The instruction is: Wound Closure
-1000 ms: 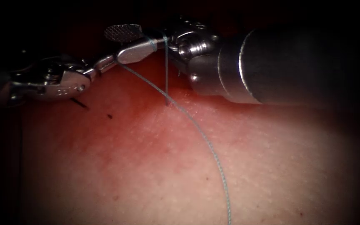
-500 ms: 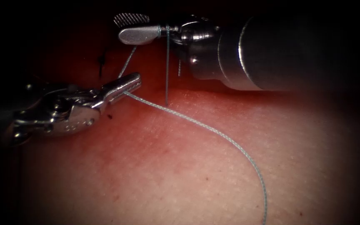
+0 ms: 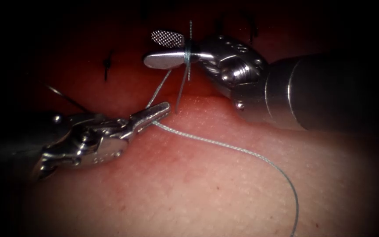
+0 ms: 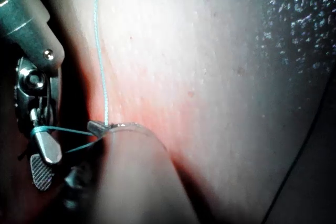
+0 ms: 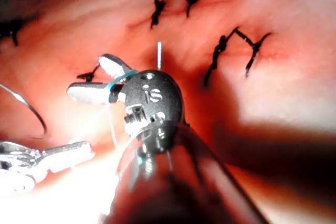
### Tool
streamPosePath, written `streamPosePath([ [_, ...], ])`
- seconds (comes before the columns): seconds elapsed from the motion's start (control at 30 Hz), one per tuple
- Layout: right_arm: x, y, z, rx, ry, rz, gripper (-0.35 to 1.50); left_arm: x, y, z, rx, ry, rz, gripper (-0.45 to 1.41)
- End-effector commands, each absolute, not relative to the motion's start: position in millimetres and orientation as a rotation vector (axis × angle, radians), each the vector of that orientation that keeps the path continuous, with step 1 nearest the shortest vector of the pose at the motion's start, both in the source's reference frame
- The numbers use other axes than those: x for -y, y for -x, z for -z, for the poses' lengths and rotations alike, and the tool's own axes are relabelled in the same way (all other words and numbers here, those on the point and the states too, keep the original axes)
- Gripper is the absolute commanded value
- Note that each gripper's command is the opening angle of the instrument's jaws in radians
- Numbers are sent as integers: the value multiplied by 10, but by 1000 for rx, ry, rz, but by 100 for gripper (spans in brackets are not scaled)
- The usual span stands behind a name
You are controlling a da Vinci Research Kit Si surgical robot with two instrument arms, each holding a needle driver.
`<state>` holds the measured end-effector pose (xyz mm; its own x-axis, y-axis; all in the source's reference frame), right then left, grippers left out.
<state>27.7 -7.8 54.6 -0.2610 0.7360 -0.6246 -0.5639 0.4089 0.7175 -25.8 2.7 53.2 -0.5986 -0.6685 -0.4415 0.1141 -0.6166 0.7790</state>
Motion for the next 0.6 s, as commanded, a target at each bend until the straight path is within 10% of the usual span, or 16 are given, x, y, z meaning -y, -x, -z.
streamPosePath([
  [0.03,82,-280,-556,-1317,-149,-1255,108,-32,266,-536,1005,-1039,2230,-45],
  [0.6,86,-247,-580,-1118,-102,-1348,94,-59,279,-545,981,-1088,2246,-45],
])
